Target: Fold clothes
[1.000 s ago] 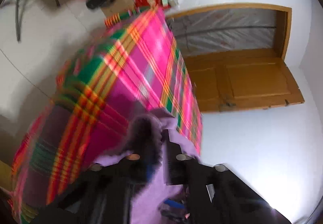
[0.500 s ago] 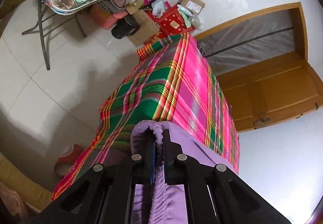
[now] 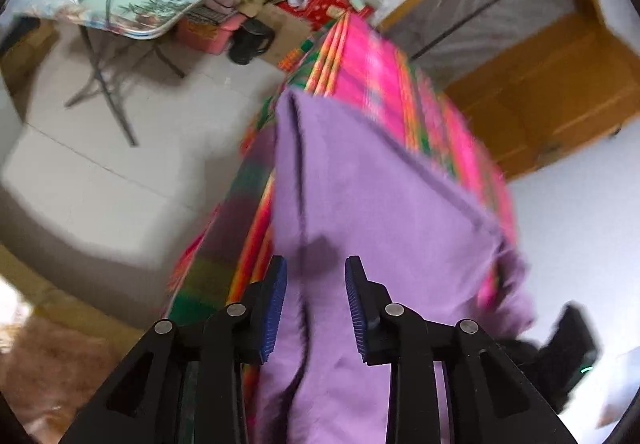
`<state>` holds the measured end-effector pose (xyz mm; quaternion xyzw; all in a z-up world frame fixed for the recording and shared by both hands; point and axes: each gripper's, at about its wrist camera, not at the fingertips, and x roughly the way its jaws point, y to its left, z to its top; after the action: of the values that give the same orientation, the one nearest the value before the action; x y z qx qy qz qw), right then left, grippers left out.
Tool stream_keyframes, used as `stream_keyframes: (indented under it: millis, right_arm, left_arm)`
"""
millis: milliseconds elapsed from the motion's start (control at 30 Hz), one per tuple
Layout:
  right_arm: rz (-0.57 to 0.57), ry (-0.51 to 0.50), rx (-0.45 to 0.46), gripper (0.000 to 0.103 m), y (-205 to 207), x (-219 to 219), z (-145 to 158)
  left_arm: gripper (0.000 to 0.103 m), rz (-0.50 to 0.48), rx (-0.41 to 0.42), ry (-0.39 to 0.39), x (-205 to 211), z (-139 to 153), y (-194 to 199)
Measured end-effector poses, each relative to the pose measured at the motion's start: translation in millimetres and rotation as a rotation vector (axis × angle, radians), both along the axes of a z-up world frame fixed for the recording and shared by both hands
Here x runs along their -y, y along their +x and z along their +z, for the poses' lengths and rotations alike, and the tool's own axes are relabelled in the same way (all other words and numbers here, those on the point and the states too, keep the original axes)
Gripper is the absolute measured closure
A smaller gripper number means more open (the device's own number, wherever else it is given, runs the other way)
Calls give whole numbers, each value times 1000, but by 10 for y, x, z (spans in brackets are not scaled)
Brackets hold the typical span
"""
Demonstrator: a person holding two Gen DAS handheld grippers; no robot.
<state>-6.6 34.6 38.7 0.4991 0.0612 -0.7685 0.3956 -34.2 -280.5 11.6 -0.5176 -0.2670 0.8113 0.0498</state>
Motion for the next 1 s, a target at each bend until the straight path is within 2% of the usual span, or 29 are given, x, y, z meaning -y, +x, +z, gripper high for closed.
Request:
stream_keyframes:
  millis: [33, 133, 233, 433, 500, 533, 567, 733, 1000]
  right_arm:
    - [6, -2, -2, 74, 51, -2, 5]
    - [23, -7, -12, 74, 208, -10, 32]
    - [28, -6, -23, 74, 314, -6, 53]
    - [22, -18, -11, 74, 394, -19, 32]
    - [10, -21, -1, 74, 389, -8, 1]
    - [4, -24, 3, 74, 388, -3, -8]
    - [1, -28, 4, 74, 392, 3, -6]
    - [3, -43, 3, 74, 427, 25, 16]
    - [6, -64, 18, 74, 442, 29, -7]
  left_arm:
    - [72, -8, 11, -11, -29, -12, 47]
    - [72, -46, 41, 47, -120, -83, 128]
    - [72, -41, 58, 26, -151, -106, 137]
    - [72, -30, 56, 76, -201, -120, 168]
    - [74, -26, 58, 102, -232, -130, 184]
    - [90, -24, 53, 104, -245, -128, 188]
    - [99, -22, 44, 85, -248, -115, 190]
    - [99, 39, 7, 84, -125, -19, 286]
    - [99, 101, 20, 63, 28, -137, 365]
